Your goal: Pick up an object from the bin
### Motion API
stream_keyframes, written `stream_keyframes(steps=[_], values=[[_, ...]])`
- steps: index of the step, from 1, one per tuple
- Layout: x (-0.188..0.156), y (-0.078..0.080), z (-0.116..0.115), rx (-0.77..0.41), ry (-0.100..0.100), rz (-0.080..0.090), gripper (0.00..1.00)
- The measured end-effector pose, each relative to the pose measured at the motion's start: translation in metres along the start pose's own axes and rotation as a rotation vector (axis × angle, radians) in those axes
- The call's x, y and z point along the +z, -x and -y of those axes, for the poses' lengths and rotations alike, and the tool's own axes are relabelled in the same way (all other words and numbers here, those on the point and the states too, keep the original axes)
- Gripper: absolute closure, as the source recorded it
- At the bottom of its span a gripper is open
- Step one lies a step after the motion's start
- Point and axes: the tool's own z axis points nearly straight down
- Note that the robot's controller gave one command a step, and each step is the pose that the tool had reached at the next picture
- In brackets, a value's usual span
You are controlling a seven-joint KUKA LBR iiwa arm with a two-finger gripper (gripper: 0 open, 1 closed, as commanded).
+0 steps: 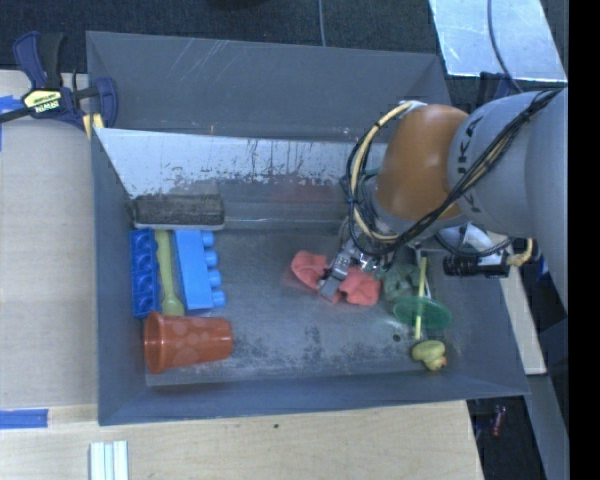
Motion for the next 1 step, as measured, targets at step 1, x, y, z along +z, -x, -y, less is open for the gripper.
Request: stream_keyframes(steps=[1], values=[[-0.0032,0.0198,0.0159,-0.075,0.005,0.012,1.00]])
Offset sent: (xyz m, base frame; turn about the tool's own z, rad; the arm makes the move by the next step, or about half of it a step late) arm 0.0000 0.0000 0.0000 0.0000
